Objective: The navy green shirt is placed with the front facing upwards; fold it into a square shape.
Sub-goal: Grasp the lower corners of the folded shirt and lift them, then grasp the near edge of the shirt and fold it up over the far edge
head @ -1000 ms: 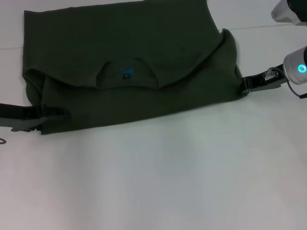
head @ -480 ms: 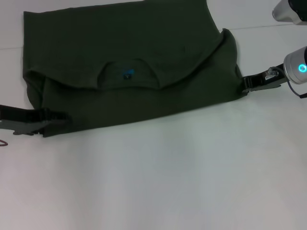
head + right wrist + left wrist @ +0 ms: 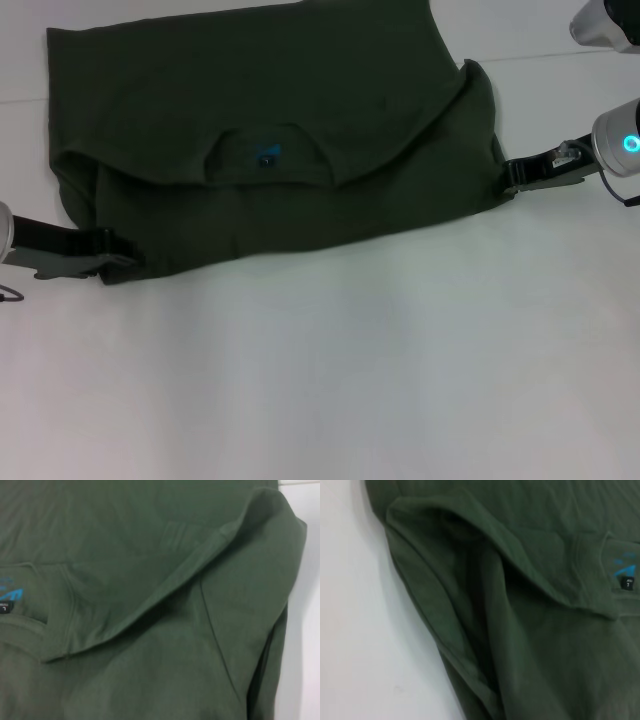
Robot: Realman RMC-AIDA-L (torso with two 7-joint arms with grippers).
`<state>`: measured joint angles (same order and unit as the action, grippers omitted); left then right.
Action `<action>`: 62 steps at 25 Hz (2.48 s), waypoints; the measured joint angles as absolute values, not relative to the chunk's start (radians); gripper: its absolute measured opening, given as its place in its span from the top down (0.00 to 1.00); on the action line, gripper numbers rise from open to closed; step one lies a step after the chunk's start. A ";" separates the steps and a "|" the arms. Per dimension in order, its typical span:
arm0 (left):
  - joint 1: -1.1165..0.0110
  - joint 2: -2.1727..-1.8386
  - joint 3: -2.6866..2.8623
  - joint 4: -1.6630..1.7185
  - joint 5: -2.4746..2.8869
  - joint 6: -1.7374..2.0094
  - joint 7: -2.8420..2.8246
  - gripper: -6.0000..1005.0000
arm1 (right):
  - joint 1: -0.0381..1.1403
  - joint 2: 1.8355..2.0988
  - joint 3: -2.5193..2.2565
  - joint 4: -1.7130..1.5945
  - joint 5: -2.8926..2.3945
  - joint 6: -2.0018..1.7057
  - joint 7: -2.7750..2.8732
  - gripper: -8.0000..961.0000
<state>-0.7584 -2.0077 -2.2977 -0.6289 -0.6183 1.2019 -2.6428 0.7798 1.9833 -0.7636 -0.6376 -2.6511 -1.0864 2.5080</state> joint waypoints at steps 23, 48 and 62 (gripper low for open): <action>-0.749 -1.958 -2.306 -0.685 -0.616 1.412 -2.620 0.99 | 0.754 1.982 -0.771 -0.792 -2.650 -1.310 2.506 0.97; -0.687 -1.931 -2.371 -0.839 -0.623 1.889 -2.493 0.98 | 0.691 2.022 -0.815 -0.998 -2.634 -1.728 2.448 0.97; -0.764 -1.864 -2.542 -0.884 -0.626 1.921 -2.485 0.98 | 0.699 1.985 -0.666 -1.253 -2.463 -1.907 2.466 0.97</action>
